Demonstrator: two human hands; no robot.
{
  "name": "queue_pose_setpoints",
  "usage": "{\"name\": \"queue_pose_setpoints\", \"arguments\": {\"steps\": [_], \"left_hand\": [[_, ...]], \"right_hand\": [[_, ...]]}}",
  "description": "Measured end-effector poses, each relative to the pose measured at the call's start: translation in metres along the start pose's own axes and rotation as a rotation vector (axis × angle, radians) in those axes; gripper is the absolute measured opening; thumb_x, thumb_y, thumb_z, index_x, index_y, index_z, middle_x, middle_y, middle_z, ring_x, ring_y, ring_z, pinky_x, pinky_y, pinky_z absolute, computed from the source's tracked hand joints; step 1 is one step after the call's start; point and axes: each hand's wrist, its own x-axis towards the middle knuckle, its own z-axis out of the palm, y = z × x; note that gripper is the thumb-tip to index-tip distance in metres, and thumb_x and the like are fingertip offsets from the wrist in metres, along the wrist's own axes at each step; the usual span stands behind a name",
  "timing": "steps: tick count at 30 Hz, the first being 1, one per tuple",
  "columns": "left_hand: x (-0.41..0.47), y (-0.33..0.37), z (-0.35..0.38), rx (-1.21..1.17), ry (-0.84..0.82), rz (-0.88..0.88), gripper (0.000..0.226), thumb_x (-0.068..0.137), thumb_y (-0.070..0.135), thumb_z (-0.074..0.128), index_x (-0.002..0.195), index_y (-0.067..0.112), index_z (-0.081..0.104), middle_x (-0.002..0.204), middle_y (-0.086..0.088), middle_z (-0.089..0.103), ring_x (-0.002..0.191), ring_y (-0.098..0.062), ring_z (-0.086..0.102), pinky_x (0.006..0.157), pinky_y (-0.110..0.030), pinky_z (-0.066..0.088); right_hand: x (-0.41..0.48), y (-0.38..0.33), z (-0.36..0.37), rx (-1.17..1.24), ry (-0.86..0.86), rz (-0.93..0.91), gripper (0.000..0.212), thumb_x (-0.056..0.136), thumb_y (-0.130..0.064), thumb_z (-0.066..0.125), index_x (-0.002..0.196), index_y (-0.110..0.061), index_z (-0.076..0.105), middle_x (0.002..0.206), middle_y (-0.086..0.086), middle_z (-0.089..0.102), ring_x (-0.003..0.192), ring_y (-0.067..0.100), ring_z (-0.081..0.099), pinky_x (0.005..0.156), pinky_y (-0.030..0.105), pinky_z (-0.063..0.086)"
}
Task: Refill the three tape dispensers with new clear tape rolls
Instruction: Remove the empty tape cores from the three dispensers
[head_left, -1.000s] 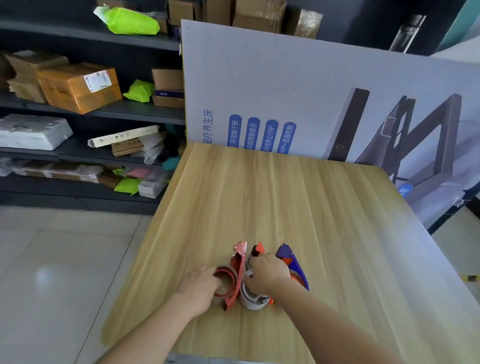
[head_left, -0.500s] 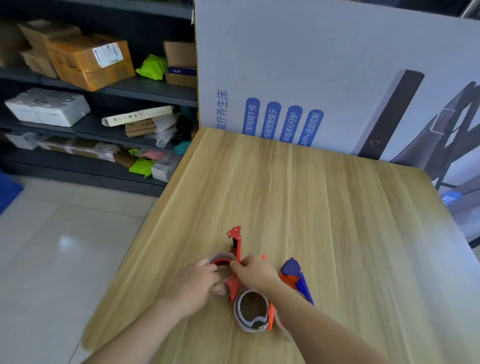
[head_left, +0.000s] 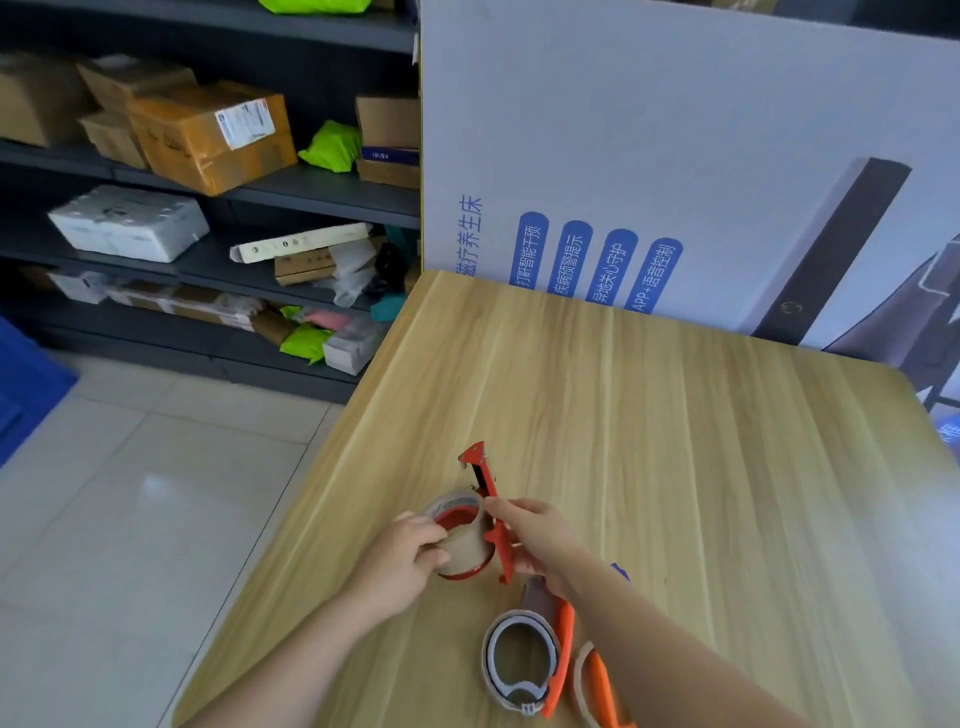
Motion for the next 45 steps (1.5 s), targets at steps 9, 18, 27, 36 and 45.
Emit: {"name": "queue_pose_setpoints", "arguments": {"steps": [9,18,27,36,45], "left_hand": [[0.047,0.004,-0.023,-0.114,0.061,0.008,0.014,0.09,0.009,0.058,0.101,0.011,0.068,0.104,0.011,0.058,0.095,-0.003,0.056,0.083,-0.013,0.043],[0.094,-0.002,-0.06,-0.071,0.184,0.053,0.016,0.093,0.012,0.054,0.078,0.017,0.05,0.079,0.01,0.046,0.072,-0.012,0.051,0.06,-0.022,0.035],[0.151,-0.018,-0.088,0.001,0.225,-0.04,0.032,0.091,0.018,0.059,0.065,0.019,0.04,0.069,0.006,0.044,0.063,-0.012,0.041,0.053,-0.025,0.031],[0.225,-0.036,-0.061,0.246,0.149,-0.027,0.021,0.094,0.017,0.053,0.108,0.011,0.068,0.114,-0.006,0.062,0.108,-0.024,0.054,0.081,-0.033,0.048],[0.239,-0.039,-0.037,0.239,0.026,0.163,0.036,0.093,0.014,0.052,0.128,0.022,0.057,0.136,0.001,0.048,0.121,-0.019,0.049,0.084,-0.031,0.054]], "right_hand": [[0.023,-0.039,0.012,0.078,0.118,-0.106,0.027,0.084,-0.033,0.071,0.1,-0.012,0.072,0.071,0.001,0.064,0.053,0.012,0.055,0.04,0.02,0.039],[0.047,-0.068,0.007,0.152,0.19,-0.088,0.027,0.084,-0.027,0.072,0.106,-0.014,0.067,0.075,0.003,0.07,0.057,0.014,0.064,0.051,0.025,0.048],[0.07,-0.071,0.009,0.163,0.196,-0.074,0.02,0.083,-0.026,0.072,0.1,-0.014,0.07,0.069,0.005,0.067,0.057,0.018,0.058,0.066,0.035,0.049],[0.089,-0.074,0.005,0.149,0.215,-0.061,0.029,0.081,-0.024,0.075,0.108,-0.016,0.067,0.053,-0.008,0.064,0.053,0.012,0.06,0.055,0.028,0.049],[0.102,-0.067,0.008,0.211,0.225,-0.043,0.034,0.084,-0.024,0.073,0.115,-0.013,0.065,0.061,0.001,0.067,0.05,0.015,0.059,0.057,0.034,0.053]]}}
